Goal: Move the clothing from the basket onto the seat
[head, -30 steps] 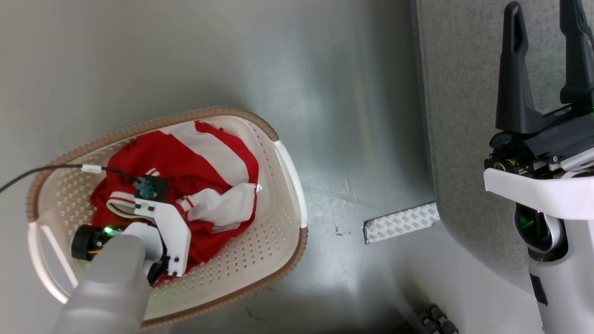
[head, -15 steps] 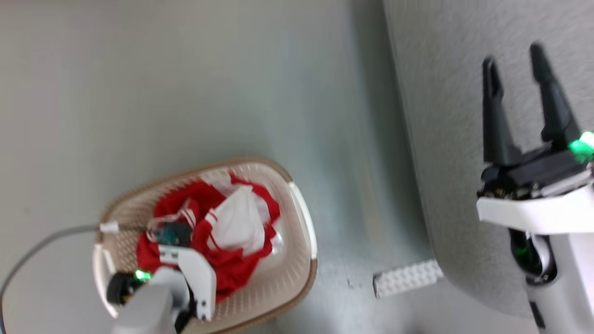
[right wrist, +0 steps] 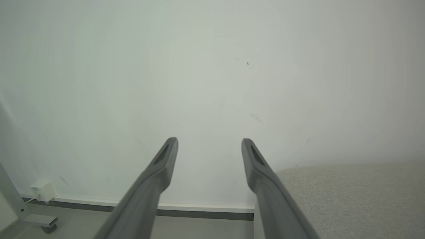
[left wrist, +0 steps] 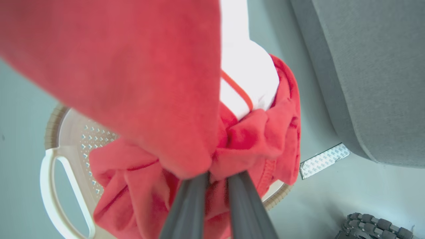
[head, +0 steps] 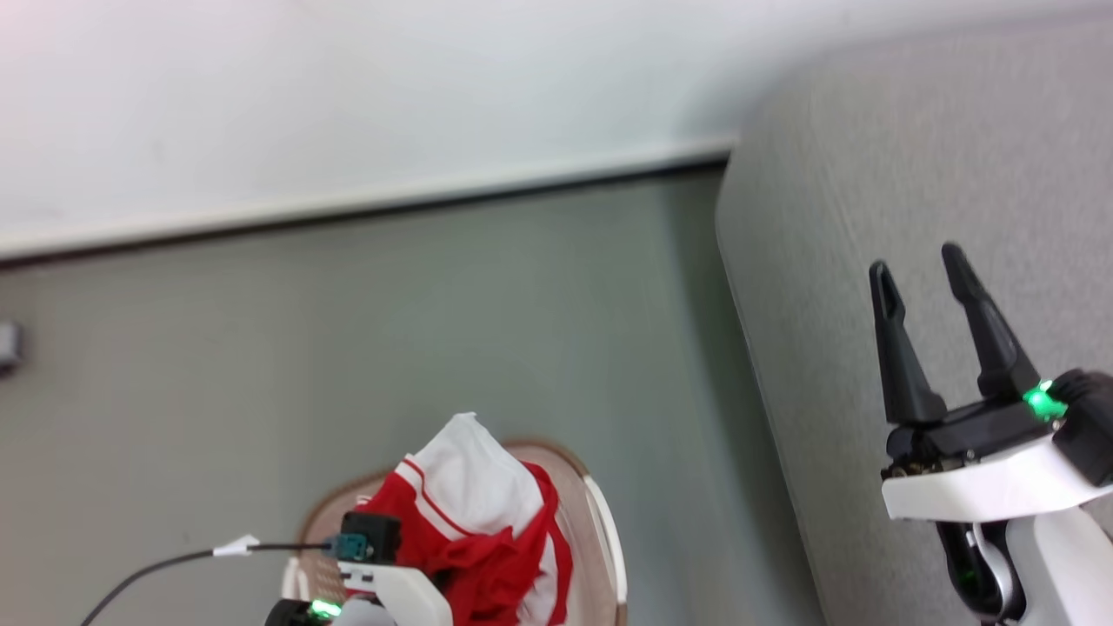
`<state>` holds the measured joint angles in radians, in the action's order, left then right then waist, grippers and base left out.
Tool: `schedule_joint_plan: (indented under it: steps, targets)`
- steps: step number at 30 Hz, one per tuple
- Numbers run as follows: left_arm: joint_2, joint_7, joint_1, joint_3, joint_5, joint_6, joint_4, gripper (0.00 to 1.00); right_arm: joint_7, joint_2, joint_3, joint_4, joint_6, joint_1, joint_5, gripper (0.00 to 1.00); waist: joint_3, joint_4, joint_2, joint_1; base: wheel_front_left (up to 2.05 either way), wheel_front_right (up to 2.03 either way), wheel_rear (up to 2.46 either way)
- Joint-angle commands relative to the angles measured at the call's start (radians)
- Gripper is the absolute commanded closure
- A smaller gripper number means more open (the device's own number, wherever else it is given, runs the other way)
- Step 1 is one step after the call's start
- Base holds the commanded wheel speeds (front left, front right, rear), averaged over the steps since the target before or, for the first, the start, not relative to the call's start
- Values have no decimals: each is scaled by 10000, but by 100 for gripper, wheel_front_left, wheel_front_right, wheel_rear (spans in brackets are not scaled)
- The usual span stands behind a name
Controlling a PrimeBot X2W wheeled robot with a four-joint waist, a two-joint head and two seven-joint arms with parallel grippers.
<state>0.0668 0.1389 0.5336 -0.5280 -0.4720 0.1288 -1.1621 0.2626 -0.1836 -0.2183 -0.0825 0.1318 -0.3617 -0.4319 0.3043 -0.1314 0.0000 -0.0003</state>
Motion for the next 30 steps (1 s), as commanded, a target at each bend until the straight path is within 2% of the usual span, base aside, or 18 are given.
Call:
schedule_joint_plan:
  steps: [1, 10, 17, 24, 30]
  targets:
    - [79, 190, -304, -181, -310, 25, 228, 100, 29, -30, 17, -68, -21, 286, -77, 0, -1150, 482, 0, 3, 0, 0, 0]
    - [471, 866, -682, -768, -947, 26, 1419, 100, 29, -79, -71, -251, -21, 917, -234, 0, -2315, 847, 0, 3, 0, 0, 0]
    - [870, 1090, -730, -734, -1256, 18, 2879, 100, 29, -36, -201, -345, -21, 1398, -307, 0, -3012, 1017, 0, 3, 0, 0, 0]
    - [1328, 937, -705, -438, -1377, -442, 5298, 100, 29, 10, -265, -337, -21, 1731, -409, 0, -3264, 1034, 0, 3, 0, 0, 0]
    - [1795, 173, -579, -250, -1340, -1067, 7824, 100, 29, 89, -412, -318, -21, 1867, -456, 0, -3302, 987, 0, 3, 0, 0, 0]
